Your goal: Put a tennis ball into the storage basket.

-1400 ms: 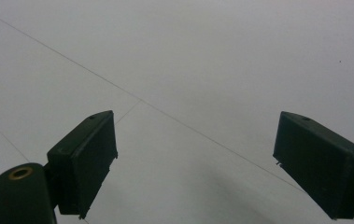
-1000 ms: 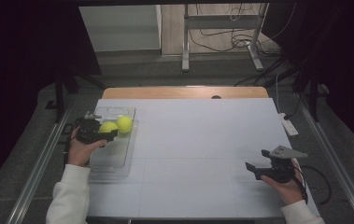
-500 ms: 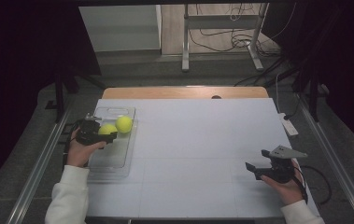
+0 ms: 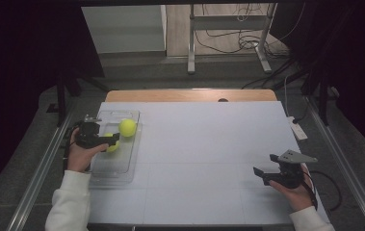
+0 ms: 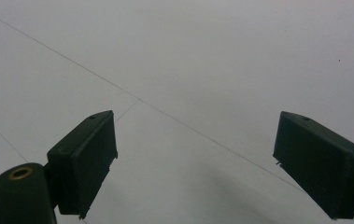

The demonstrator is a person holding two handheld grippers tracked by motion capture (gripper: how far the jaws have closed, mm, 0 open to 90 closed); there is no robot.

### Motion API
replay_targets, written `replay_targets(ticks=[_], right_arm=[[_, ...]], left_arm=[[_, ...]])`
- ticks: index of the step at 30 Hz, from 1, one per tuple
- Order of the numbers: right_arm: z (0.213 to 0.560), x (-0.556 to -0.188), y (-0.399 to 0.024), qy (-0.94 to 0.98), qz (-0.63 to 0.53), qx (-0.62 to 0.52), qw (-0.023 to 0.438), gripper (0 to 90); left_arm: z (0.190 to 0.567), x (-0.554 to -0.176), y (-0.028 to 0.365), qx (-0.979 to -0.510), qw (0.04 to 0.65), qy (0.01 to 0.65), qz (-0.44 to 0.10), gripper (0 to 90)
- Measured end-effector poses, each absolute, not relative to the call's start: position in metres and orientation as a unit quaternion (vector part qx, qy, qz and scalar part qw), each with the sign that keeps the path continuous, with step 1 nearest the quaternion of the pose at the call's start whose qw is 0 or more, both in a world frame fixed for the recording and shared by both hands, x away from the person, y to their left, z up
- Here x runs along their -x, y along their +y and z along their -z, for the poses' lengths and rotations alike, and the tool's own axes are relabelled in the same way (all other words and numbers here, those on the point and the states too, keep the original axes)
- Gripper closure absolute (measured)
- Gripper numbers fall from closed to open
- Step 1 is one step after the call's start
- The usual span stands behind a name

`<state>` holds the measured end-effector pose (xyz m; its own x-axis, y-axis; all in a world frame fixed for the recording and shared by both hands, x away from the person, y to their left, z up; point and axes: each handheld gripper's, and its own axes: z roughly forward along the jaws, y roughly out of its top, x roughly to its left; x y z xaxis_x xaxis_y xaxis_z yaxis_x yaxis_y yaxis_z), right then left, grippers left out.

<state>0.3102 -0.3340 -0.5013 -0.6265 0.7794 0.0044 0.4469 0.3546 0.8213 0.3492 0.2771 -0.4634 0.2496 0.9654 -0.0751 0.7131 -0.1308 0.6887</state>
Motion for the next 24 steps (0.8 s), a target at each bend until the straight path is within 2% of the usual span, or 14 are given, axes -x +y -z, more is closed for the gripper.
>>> replay_targets(ticks=[18,21,24], right_arm=[[0.501,-0.311,-0.336,0.795,-0.425,-0.385,0.196,13.5],[0.501,-0.311,-0.336,0.796,-0.424,-0.385,0.196,13.5],[0.501,-0.311,-0.336,0.794,-0.427,-0.385,0.195,13.6]], left_arm=[[0.456,-0.343,0.267,-0.725,0.400,0.534,-0.173,12.1],[0.453,-0.339,0.261,-0.723,0.432,0.517,-0.154,12.0],[0.453,-0.336,0.254,-0.730,0.423,0.512,-0.159,12.1]])
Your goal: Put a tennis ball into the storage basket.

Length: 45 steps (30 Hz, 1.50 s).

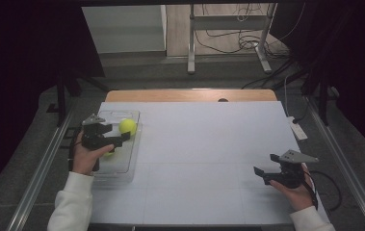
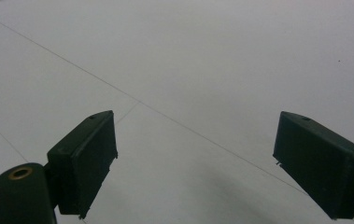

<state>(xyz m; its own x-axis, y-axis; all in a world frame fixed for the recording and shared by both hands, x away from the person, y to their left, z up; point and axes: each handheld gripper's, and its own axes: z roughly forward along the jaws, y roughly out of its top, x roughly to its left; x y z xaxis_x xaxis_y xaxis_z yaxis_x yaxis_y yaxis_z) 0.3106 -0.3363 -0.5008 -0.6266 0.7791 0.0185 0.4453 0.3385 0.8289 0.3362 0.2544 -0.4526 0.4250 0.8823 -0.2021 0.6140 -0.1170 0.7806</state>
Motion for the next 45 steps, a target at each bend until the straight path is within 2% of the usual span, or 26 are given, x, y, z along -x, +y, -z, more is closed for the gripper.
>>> replay_targets(ticks=[18,30,45], right_arm=[[0.499,-0.309,-0.335,0.792,-0.433,-0.382,0.197,14.0],[0.496,-0.304,-0.329,0.795,-0.439,-0.369,0.197,13.9],[0.495,-0.304,-0.329,0.796,-0.444,-0.362,0.195,13.8]], left_arm=[[0.463,-0.304,0.229,-0.741,0.449,0.477,-0.150,12.9],[0.482,-0.282,0.216,-0.748,0.450,0.464,-0.150,13.4],[0.485,-0.278,0.211,-0.748,0.457,0.456,-0.154,13.7]])
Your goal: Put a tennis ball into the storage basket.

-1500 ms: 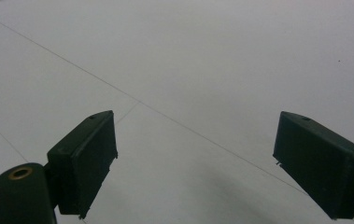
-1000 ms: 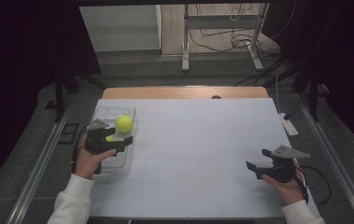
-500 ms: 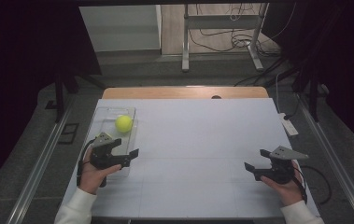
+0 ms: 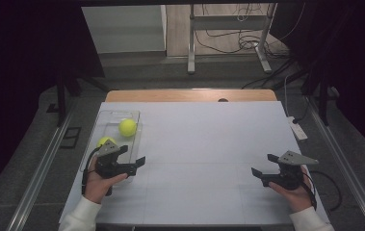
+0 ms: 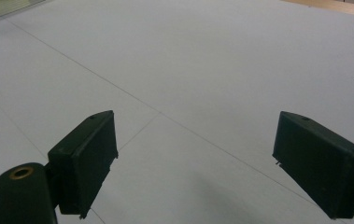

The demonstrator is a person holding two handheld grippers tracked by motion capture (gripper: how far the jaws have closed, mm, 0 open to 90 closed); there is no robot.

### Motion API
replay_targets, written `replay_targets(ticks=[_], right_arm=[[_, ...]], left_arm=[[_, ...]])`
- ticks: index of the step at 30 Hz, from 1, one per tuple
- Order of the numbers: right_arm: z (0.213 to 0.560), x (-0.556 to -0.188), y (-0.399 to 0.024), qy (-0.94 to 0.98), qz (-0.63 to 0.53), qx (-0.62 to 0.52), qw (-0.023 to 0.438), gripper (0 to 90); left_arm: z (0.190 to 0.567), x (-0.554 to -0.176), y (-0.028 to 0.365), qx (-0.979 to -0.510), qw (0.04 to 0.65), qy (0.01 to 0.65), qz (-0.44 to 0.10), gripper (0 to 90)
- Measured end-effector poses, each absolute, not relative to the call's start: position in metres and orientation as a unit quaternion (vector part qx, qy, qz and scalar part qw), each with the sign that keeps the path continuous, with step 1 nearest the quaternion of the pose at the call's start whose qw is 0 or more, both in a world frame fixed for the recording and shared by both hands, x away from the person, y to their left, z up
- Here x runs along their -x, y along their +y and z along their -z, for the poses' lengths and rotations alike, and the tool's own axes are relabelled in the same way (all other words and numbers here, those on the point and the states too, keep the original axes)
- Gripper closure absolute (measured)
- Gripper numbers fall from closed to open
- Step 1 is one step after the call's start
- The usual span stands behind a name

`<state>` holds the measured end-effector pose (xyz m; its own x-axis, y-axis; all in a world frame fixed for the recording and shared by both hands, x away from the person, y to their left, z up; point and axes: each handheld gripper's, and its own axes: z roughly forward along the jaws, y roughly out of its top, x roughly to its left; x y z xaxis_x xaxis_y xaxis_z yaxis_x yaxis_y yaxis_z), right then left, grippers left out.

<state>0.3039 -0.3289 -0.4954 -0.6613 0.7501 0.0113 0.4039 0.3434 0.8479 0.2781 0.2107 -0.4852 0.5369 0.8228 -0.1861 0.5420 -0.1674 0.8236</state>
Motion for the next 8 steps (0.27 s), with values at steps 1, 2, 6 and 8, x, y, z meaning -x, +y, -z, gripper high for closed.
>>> replay_targets(ticks=[1,2,6,8], right_arm=[[0.4958,-0.3042,-0.3289,0.796,-0.445,-0.362,0.193,13.8],[0.4959,-0.3043,-0.3289,0.796,-0.445,-0.362,0.193,13.8],[0.4958,-0.3038,-0.3294,0.795,-0.446,-0.363,0.192,13.8],[0.4954,-0.3036,-0.3297,0.794,-0.448,-0.363,0.191,13.8]], left_arm=[[0.4855,-0.2783,0.2105,-0.749,0.456,0.455,-0.155,13.7],[0.4856,-0.2785,0.2102,-0.750,0.454,0.455,-0.155,13.7],[0.4853,-0.2791,0.2090,-0.751,0.454,0.454,-0.153,13.7],[0.4841,-0.2787,0.2091,-0.752,0.455,0.451,-0.154,13.6]])
